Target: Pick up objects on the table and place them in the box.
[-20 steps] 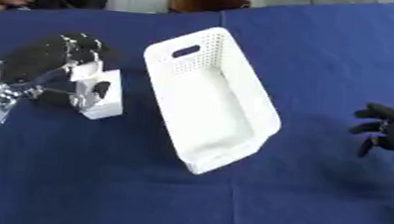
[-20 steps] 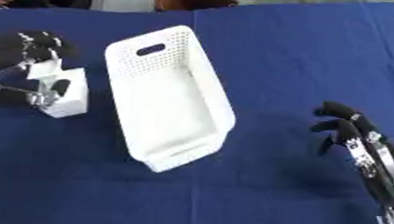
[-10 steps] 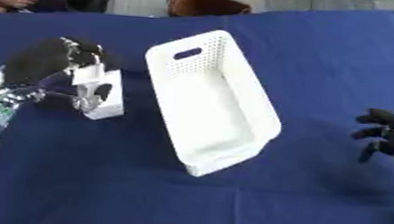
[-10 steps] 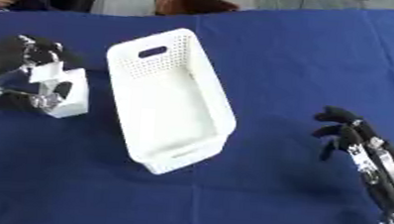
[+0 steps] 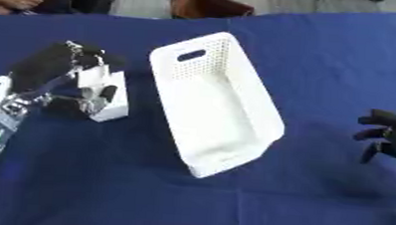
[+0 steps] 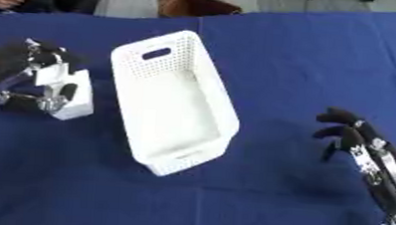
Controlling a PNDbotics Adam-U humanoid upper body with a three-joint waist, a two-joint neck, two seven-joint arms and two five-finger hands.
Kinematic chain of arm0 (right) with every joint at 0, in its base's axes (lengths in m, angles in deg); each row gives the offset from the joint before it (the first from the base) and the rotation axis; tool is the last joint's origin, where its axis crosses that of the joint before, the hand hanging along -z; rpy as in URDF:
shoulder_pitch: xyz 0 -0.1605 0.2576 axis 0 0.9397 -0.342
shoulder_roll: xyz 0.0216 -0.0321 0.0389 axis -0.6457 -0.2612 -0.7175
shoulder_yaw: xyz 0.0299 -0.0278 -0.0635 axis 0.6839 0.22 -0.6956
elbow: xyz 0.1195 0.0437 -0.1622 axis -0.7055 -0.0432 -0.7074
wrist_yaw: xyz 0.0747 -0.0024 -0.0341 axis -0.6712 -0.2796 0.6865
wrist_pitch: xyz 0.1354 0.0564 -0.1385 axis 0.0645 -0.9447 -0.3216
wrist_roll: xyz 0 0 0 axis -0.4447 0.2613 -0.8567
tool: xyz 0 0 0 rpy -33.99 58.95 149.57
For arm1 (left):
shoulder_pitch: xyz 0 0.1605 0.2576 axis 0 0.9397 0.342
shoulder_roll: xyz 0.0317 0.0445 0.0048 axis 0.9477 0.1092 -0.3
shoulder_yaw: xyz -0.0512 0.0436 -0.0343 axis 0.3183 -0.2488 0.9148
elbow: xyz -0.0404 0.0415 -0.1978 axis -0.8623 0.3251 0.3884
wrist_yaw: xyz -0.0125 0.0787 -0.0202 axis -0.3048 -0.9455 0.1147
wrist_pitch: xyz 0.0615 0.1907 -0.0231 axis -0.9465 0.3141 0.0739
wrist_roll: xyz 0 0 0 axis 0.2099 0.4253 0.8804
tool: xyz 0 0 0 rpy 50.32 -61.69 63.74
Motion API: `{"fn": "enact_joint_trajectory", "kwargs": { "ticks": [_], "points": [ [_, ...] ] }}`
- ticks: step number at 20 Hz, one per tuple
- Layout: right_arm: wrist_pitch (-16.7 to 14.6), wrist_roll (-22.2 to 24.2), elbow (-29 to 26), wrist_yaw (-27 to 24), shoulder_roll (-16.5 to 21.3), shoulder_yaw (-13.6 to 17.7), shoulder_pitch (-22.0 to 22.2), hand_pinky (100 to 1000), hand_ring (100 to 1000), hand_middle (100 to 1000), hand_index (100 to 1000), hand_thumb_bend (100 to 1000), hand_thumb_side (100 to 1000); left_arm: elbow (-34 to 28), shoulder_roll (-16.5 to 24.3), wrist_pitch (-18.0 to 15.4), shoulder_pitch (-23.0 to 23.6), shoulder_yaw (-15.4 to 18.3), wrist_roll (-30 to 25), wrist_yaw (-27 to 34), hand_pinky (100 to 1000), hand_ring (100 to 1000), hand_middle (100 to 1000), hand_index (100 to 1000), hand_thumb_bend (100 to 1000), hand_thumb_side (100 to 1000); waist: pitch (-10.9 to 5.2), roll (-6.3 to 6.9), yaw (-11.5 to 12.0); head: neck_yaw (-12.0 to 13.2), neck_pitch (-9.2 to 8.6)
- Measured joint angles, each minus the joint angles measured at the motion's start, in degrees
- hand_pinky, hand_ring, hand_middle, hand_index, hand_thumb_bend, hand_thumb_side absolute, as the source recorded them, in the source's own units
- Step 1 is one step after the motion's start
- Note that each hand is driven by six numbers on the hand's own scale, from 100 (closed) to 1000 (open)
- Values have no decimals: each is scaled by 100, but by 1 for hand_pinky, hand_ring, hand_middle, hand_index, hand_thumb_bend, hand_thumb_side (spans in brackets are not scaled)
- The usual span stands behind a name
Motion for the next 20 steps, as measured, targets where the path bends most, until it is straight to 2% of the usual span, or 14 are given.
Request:
{"fn": "enact_joint_trajectory", "kwargs": {
  "ticks": [7, 9, 16, 20],
  "points": [
    [8, -6, 0, 0, -6, 33, 90, 421, 681, 767, 905, 100, 889, -110, -77, -222, 156, -78, -520, 390, 100, 100, 100, 100, 100, 309, -111, 2, 109, -2, 28],
    [19, -17, 1, 0, -7, 44, 135, 420, 681, 766, 905, 100, 889, -229, -49, -172, 281, -148, -757, 591, 100, 100, 100, 100, 100, 320, -167, 26, 145, -3, 68],
    [73, -48, -8, 8, 2, 107, 357, 416, 680, 765, 905, 100, 890, -884, 543, -46, 979, -676, -1307, 1611, 100, 100, 100, 100, 100, 283, -346, 226, 304, -63, 194],
    [107, -53, -53, 24, 10, 141, 442, 415, 679, 765, 905, 100, 890, -1326, 898, 83, 1208, -873, -1484, 2323, 100, 100, 100, 100, 100, 302, -473, 302, 384, -151, 269]
  ]
}}
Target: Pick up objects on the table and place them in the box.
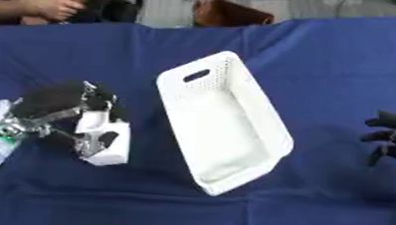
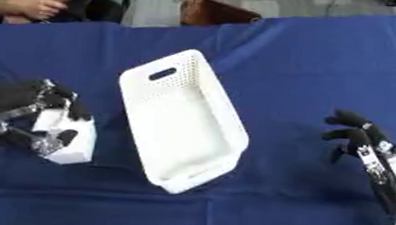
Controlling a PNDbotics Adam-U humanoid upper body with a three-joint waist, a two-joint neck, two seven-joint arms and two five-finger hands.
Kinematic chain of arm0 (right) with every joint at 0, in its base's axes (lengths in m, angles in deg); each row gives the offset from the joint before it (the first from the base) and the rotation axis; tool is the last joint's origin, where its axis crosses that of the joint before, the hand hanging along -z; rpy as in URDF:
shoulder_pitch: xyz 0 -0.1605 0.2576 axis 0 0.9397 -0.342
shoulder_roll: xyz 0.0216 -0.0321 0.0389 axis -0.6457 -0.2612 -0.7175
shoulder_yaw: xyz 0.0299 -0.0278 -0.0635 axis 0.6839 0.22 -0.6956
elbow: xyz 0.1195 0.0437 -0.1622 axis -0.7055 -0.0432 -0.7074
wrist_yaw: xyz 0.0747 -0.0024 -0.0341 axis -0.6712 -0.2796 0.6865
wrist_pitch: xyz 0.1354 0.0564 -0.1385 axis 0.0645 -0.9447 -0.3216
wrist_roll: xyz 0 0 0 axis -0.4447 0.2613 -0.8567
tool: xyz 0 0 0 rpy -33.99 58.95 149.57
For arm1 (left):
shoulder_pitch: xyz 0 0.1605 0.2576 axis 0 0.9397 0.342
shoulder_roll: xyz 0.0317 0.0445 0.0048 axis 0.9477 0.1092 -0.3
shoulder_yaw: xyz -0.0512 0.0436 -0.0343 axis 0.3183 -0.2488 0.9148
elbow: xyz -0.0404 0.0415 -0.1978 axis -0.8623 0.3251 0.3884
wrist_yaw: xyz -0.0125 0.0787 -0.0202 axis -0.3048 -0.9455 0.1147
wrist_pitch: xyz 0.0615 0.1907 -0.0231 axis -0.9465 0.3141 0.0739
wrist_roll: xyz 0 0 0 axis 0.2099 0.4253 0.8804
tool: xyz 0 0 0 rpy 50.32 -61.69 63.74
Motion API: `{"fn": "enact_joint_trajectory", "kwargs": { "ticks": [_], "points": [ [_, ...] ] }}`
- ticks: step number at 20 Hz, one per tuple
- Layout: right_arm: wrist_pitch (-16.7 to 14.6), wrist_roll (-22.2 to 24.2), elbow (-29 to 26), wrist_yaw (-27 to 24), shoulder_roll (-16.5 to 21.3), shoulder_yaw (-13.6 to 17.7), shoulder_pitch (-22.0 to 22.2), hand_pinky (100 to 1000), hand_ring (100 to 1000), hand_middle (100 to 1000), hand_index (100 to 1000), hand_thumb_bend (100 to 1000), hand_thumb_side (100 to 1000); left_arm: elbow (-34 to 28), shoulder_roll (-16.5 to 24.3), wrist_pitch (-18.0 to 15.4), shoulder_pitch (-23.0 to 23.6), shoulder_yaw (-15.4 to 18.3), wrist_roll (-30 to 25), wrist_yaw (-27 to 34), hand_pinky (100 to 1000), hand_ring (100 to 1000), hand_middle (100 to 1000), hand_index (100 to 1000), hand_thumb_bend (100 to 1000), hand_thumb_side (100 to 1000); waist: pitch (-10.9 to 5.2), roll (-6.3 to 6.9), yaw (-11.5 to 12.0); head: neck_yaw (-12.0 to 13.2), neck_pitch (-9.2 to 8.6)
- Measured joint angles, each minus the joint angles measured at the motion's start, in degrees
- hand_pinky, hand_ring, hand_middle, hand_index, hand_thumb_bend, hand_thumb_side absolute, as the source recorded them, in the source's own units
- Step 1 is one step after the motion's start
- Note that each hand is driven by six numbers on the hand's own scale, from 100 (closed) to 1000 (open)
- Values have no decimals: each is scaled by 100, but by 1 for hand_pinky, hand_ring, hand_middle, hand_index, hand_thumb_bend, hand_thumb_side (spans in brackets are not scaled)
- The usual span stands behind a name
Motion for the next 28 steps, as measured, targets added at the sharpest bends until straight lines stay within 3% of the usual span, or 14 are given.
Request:
{"fn": "enact_joint_trajectory", "kwargs": {
  "ticks": [3, 9, 22, 28],
  "points": [
    [20, -3, -21, 1, 25, 4, 74, 414, 679, 764, 905, 100, 891, -391, 317, 101, 16, 44, -43, 562, 100, 100, 100, 100, 100, 321, -136, 70, 73, -97, 24],
    [38, -14, -22, 1, 43, 35, 153, 415, 679, 764, 905, 100, 891, -906, 533, 354, 65, 239, -125, 1356, 100, 100, 100, 100, 100, 334, -200, 76, 136, -159, 50],
    [48, -4, -14, 8, 44, 37, 169, 416, 680, 763, 904, 100, 891, -1084, 548, 525, 29, 361, -128, 1774, 100, 100, 100, 100, 100, 367, -227, 50, 177, -165, 34],
    [55, 12, 1, 8, 35, 30, 169, 417, 680, 763, 904, 100, 891, -1155, 539, 578, -362, 339, -225, 1984, 100, 100, 100, 100, 100, 387, -228, 50, 113, -154, -9]
  ]
}}
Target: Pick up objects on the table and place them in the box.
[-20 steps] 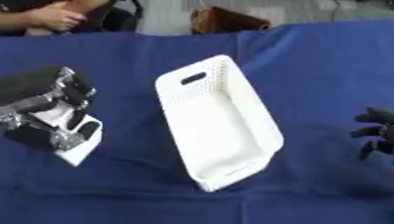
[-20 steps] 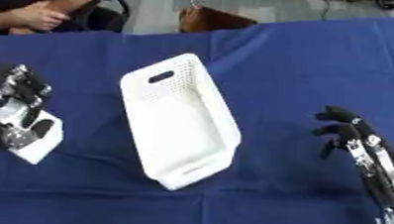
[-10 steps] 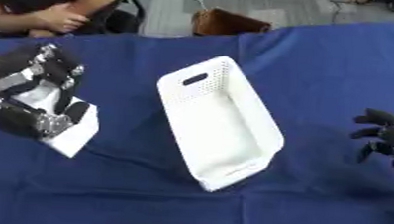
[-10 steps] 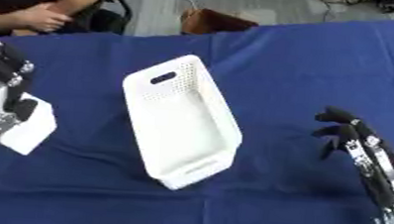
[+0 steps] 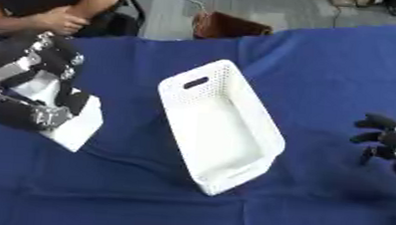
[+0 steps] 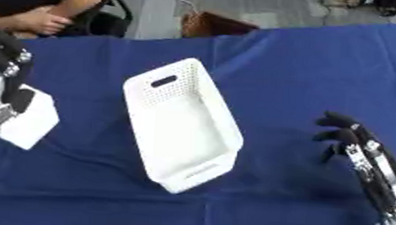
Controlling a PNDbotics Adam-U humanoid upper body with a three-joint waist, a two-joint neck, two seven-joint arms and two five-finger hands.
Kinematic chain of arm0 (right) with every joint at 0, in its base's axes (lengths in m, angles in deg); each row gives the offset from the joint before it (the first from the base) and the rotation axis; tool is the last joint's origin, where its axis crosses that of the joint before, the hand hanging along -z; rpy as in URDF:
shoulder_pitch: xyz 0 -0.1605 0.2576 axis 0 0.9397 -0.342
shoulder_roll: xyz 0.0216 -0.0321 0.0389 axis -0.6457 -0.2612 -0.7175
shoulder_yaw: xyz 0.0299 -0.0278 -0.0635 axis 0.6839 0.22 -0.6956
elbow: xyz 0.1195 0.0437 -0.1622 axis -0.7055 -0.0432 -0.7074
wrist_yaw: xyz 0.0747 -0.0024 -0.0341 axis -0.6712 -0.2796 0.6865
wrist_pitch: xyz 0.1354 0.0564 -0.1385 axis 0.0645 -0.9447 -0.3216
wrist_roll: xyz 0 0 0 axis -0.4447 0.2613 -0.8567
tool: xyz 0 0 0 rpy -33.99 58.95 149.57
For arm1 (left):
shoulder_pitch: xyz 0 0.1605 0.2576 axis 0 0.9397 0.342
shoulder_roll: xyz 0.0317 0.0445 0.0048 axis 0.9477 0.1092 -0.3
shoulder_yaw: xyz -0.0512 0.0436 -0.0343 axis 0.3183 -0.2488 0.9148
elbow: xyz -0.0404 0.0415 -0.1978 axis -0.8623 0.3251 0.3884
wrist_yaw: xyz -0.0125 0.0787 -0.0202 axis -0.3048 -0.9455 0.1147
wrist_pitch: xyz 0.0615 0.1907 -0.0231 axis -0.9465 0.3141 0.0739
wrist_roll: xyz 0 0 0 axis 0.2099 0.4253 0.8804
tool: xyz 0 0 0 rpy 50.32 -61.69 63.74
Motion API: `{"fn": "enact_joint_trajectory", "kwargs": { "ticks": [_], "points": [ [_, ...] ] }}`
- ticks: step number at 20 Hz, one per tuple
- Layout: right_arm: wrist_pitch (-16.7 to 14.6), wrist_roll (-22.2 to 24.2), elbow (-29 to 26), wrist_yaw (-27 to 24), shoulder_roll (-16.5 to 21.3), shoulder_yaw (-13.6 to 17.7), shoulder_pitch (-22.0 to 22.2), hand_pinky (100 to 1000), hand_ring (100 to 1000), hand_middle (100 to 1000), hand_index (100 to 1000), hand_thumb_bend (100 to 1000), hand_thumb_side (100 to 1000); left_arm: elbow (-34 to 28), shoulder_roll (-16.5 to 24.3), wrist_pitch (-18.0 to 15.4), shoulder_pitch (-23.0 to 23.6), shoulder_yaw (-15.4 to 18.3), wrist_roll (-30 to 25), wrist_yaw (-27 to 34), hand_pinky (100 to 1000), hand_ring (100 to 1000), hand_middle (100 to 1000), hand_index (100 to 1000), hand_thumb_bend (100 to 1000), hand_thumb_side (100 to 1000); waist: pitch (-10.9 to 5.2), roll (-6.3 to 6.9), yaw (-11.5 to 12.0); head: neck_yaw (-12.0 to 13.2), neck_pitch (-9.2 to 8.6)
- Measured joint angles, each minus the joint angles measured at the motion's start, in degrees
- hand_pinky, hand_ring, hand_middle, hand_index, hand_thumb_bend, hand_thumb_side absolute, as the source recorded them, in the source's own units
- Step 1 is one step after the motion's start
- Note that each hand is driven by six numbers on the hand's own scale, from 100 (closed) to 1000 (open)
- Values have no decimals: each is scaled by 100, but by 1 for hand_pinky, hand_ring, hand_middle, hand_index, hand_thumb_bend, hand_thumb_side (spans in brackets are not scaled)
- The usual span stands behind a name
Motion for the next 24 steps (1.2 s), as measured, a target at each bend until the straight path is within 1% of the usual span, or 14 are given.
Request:
{"fn": "enact_joint_trajectory", "kwargs": {
  "ticks": [2, 5, 6, 8, 10, 12, 13, 14, 19, 24],
  "points": [
    [-6, 11, 14, 0, -1, -14, -1, 417, 680, 763, 904, 100, 891, -41, -29, 7, -260, -44, -67, 19, 100, 100, 100, 100, 100, 390, 0, 5, -39, 29, -18],
    [-5, 47, 15, 0, -13, -40, -9, 417, 680, 762, 904, 100, 892, -94, -181, 4, -637, -140, -189, 1, 100, 100, 100, 100, 100, 391, 0, 30, -113, 120, -50],
    [-1, 54, 15, 0, -23, -51, -12, 417, 680, 763, 904, 100, 908, -102, -244, 0, -745, -184, -237, -29, 100, 100, 100, 100, 100, 390, 0, 36, -140, 157, -58],
    [-13, 73, 16, 0, -45, -71, -12, 417, 679, 762, 904, 100, 892, -103, -380, -34, -950, -292, -350, -85, 100, 100, 100, 100, 100, 393, 0, 42, -199, 227, -97],
    [-10, 94, 17, -6, -46, -87, -15, 417, 680, 762, 904, 100, 892, -102, -508, -50, -1113, -370, -456, -163, 100, 100, 100, 100, 100, 399, 0, 55, -251, 300, -106],
    [-14, 116, 21, -7, -48, -107, -21, 418, 680, 762, 904, 100, 892, -102, -624, -62, -1264, -436, -546, -266, 100, 100, 100, 100, 100, 397, 1, 65, -330, 375, -153],
    [-21, 126, 28, -7, -48, -108, -29, 418, 680, 762, 904, 100, 902, -102, -680, -69, -1318, -466, -582, -317, 100, 100, 100, 100, 100, 371, 1, 68, -362, 408, -174],
    [-23, 129, 39, -7, -48, -110, -38, 418, 680, 762, 904, 100, 893, -102, -730, -74, -1360, -497, -617, -367, 100, 100, 100, 100, 100, 396, 2, 68, -382, 432, -200],
    [-24, 131, 55, -8, -51, -119, -60, 417, 680, 762, 905, 100, 894, -78, -900, -97, -1475, -617, -746, -556, 100, 100, 100, 100, 100, 399, 2, 68, -467, 502, -287],
    [-31, 146, 55, -9, -54, -126, -60, 417, 680, 762, 905, 100, 894, -45, -1014, -106, -1561, -676, -835, -643, 100, 100, 100, 100, 100, 406, 3, 92, -516, 504, -302]
  ]
}}
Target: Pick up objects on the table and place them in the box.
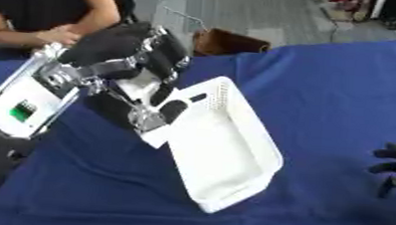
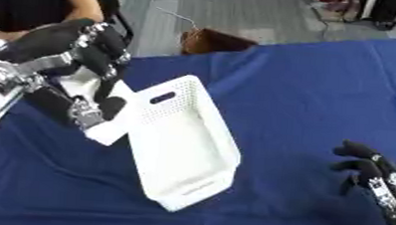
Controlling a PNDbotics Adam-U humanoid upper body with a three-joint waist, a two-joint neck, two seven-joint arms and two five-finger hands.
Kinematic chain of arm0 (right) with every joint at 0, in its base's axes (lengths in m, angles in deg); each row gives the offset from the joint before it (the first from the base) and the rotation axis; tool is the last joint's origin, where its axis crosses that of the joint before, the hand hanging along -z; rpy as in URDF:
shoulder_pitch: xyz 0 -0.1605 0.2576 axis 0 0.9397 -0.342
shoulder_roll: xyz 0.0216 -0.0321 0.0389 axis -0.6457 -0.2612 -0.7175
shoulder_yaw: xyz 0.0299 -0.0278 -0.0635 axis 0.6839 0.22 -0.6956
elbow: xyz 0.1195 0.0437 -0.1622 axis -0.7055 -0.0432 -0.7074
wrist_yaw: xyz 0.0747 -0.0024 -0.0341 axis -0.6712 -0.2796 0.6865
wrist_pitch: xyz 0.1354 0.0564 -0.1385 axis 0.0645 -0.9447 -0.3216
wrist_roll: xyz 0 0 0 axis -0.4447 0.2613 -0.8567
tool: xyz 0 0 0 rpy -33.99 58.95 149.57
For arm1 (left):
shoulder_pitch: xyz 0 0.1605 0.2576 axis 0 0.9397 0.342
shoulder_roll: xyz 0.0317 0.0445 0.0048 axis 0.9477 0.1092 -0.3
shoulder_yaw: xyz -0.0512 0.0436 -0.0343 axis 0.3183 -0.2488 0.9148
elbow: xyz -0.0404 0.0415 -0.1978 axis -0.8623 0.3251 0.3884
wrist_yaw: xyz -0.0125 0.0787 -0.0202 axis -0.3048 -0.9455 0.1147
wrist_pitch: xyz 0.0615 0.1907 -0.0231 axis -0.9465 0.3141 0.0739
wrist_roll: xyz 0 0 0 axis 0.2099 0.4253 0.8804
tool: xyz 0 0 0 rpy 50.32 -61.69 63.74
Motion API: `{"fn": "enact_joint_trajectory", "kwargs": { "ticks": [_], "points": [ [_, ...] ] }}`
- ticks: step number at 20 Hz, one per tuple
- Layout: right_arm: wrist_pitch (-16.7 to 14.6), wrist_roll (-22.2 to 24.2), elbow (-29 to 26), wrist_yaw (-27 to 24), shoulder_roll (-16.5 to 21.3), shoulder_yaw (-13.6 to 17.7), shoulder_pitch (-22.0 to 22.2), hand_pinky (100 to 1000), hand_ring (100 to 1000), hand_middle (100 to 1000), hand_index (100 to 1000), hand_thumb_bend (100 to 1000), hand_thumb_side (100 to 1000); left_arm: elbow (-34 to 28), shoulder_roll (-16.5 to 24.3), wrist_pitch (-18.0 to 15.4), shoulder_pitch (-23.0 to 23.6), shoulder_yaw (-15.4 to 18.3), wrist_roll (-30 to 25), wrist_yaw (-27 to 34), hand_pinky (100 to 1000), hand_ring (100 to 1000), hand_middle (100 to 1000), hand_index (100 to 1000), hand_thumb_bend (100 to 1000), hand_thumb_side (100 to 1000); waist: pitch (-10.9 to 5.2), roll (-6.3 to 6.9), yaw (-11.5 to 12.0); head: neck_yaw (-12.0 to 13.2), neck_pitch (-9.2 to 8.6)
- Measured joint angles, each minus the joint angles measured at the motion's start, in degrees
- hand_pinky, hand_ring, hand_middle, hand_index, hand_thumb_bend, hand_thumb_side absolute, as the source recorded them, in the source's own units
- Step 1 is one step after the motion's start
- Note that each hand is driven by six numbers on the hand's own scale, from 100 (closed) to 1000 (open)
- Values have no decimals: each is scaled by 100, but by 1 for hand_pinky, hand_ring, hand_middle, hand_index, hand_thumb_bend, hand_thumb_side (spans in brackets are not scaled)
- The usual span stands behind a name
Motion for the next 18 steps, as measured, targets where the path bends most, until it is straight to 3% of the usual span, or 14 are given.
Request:
{"fn": "enact_joint_trajectory", "kwargs": {
  "ticks": [16, 17, 18],
  "points": [
    [-7, 75, -2, -32, -44, -51, -62, 417, 679, 762, 903, 100, 897, 285, -307, -61, -163, -121, -25, -309, 100, 100, 100, 100, 100, 456, 110, 10, -186, 50, -95],
    [-7, 93, -2, -42, -45, -61, -82, 417, 679, 761, 903, 100, 890, 325, -350, -83, -194, -124, 26, -318, 100, 100, 100, 100, 100, 268, 121, 10, -215, 52, -100],
    [-12, 109, -1, -47, -47, -77, -104, 417, 679, 762, 903, 100, 897, 364, -395, -115, -237, -132, 87, -339, 100, 100, 100, 100, 100, 445, 139, 10, -248, 58, -105]
  ]
}}
